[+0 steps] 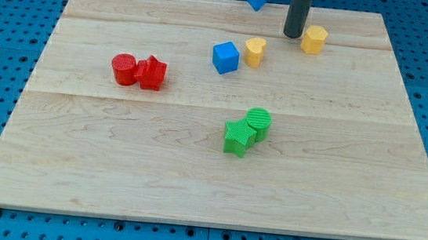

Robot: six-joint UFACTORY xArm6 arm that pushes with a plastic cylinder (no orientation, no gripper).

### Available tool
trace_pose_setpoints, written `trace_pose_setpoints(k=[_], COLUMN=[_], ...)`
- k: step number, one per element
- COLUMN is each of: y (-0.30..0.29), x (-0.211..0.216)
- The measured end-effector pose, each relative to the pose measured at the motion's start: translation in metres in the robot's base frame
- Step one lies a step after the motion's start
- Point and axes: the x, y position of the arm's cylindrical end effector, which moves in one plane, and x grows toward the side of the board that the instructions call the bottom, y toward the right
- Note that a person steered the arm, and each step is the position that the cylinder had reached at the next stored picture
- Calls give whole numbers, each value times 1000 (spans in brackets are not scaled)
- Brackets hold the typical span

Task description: Arrange the triangle and hexagon diagonally

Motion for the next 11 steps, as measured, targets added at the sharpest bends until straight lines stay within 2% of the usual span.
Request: trace_pose_setpoints(k=[2,3,4,5,6,7,8,9,10,11], y=[5,54,22,63,89,21,19,30,77,86], x=[0,-4,1,-29,3,28,33,43,44,81])
